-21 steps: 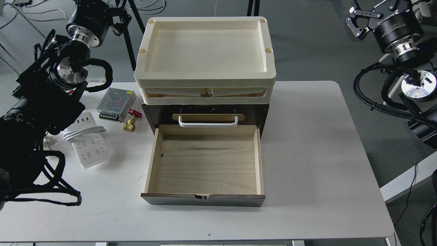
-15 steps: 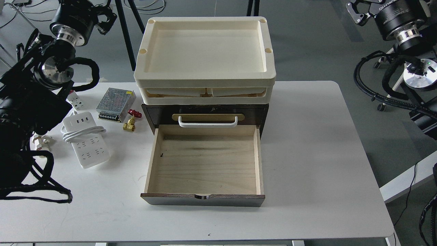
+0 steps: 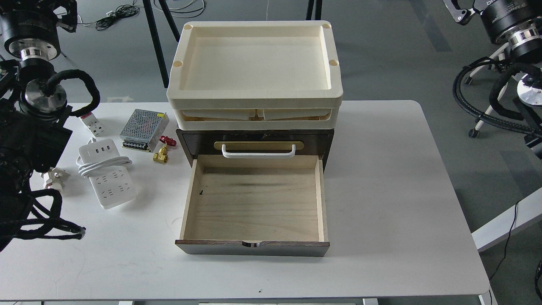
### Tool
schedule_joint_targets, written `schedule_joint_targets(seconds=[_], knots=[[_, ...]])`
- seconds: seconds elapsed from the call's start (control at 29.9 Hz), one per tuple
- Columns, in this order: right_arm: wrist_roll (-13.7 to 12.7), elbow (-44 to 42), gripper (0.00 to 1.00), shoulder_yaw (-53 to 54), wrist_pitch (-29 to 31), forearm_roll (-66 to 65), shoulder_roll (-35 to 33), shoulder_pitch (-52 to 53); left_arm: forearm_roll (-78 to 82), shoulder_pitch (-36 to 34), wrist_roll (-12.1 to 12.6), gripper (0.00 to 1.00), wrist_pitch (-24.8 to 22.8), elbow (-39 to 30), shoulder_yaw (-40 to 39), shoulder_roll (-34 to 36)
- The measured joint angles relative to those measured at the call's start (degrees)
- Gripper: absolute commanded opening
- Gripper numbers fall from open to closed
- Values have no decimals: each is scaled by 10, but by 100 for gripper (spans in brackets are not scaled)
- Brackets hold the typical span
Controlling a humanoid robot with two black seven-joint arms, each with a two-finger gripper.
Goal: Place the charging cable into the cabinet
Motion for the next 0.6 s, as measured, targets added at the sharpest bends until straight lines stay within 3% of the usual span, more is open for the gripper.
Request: schedule_joint_targets(seconds=[0.13,0.43,0.6], knots=[[0,4,99,0,0,0,-11,-2,7,-2,-1,100,0,-49,5,48],[0,-2,99,4,0,0,-36,-20,107,-9,-1,100,0,-371,137,313],[0,2,99,7,0,2,-48,-25,235,-11,-1,100,0,-478,146,446]])
